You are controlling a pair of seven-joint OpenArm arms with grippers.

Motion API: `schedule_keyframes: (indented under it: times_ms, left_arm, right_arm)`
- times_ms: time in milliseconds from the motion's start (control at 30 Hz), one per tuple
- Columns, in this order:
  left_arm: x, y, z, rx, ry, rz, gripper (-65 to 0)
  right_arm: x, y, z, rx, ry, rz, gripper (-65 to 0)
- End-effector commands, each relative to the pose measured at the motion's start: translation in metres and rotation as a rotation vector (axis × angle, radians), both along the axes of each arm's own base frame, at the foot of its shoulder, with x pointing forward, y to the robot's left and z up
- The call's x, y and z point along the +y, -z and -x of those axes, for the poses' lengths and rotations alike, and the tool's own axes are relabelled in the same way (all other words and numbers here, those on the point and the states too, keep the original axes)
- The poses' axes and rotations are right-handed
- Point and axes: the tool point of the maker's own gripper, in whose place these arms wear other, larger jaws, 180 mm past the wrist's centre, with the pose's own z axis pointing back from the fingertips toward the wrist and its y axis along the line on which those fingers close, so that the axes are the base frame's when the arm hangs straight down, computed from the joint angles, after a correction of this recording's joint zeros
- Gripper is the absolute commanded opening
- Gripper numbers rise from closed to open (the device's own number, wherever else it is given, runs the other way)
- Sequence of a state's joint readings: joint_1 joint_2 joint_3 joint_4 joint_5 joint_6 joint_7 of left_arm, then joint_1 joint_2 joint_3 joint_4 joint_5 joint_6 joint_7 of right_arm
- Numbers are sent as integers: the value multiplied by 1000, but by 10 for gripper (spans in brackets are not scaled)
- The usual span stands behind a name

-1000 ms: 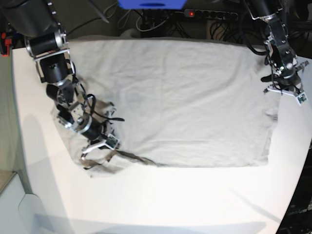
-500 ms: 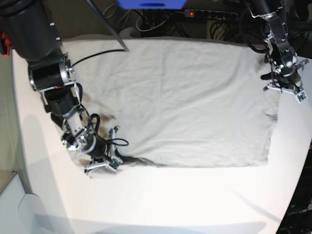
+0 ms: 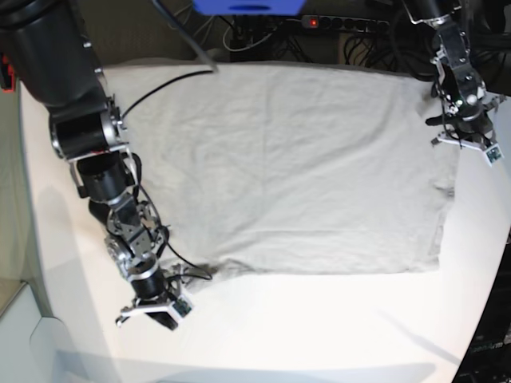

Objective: Layout the t-shirt on the table in an organized manner, then fold the t-shirt properly

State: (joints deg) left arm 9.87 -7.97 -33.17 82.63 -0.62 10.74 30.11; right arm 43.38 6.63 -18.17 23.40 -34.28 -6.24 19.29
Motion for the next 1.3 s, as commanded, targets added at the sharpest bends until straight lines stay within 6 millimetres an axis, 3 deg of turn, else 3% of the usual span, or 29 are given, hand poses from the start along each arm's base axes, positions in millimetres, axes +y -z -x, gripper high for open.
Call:
schedule_keyframes:
  times_ms: [0, 133, 333, 467, 567, 733, 933, 1067, 1267]
  left_arm:
    - [8, -14, -5, -34, 2, -46, -637]
    - [7, -17, -7, -43, 6, -50, -637]
    - [4, -57, -23, -139, 30, -96, -637]
    - [0, -81, -33, -197, 47, -122, -637]
    - [-3, -84, -36, -188, 42, -94, -637]
    - [-25, -97, -64, -203, 77, -32, -637]
    - [-70, -107, -103, -221, 199, 14, -637]
    - [-97, -85, -117, -166, 245, 75, -637]
    - [-98, -51, -111, -77, 230, 119, -637]
  right_arm:
    - [-1, -35, -15, -92, 1, 0, -645]
    - [-24, -16, -6, -47, 42, 27, -646]
    - [-45, 25, 11, 122, 72, 30, -647]
    - [-64, 48, 25, 219, 137, -63, -647]
    - [-74, 58, 30, 300, 167, -171, -647]
    - [-76, 72, 41, 429, 177, -314, -647]
    - [-51, 93, 60, 610, 102, -375, -647]
    - [-43, 104, 71, 669, 89, -410, -647]
    - [-31, 127, 98, 774, 44, -416, -647]
